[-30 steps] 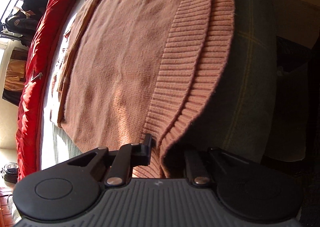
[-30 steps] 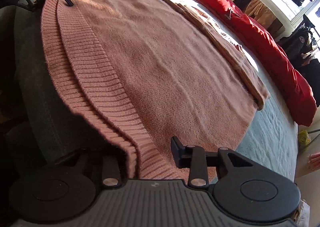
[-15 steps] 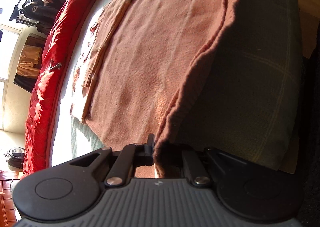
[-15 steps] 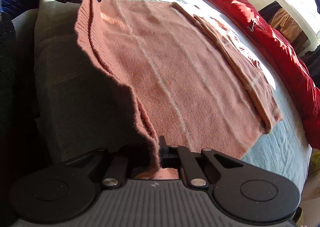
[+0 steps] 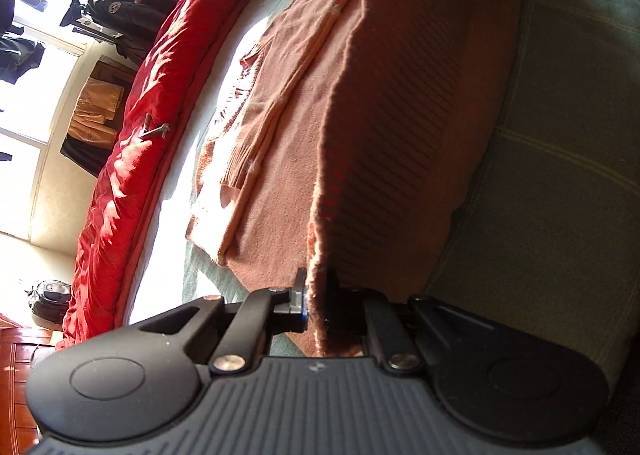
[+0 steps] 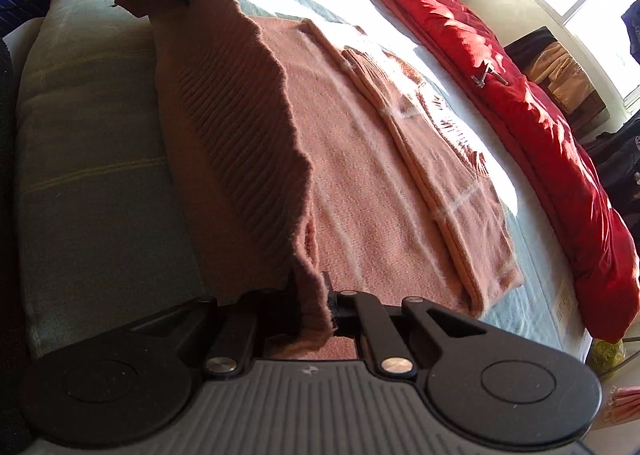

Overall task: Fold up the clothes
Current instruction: 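Lift the ribbed hem with both grippers and carry it toward the collar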

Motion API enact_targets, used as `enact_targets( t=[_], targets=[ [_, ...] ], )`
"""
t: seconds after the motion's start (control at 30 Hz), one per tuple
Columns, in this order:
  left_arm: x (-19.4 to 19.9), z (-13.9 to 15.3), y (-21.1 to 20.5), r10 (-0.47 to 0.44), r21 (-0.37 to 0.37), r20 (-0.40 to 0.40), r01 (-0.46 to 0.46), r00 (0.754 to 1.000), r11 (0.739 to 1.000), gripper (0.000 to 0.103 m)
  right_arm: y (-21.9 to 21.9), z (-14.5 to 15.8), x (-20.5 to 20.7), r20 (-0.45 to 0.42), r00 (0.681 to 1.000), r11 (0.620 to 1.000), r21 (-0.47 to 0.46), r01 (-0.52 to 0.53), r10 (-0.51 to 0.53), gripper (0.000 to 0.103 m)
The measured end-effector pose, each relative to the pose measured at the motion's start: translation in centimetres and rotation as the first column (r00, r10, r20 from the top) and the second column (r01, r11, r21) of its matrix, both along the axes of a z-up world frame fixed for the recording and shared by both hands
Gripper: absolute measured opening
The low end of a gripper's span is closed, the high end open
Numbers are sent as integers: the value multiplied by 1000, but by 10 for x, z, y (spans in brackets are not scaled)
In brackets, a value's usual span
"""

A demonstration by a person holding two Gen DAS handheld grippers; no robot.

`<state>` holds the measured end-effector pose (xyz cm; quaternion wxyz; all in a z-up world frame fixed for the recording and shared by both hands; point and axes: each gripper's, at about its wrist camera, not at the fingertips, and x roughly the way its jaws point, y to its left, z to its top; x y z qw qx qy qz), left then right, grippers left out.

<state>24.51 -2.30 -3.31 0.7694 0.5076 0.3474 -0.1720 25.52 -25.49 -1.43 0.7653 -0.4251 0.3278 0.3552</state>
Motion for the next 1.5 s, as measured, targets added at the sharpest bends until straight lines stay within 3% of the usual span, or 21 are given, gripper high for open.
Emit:
enact_targets(
  t=[0.33,0.77,1.17,1.5],
  targets=[
    [55,-2,5,-6,1,120,6,993,1000,5,10,1,59,150,988,998,-33,48,-43,8],
    [147,2,9,49,-44,274,-39,961,998,6,25,2,147,345,925,986,-5,169,-157,9],
    [212,-18,3,78,-39,260,-70,963,997,6,32,-16,215,350,914,972,-30,232,-207,9],
    [253,-39,2,123,-59,222,-113,967,992,6,36,-38,251,299,916,958,-19,286,-268,9]
  ],
)
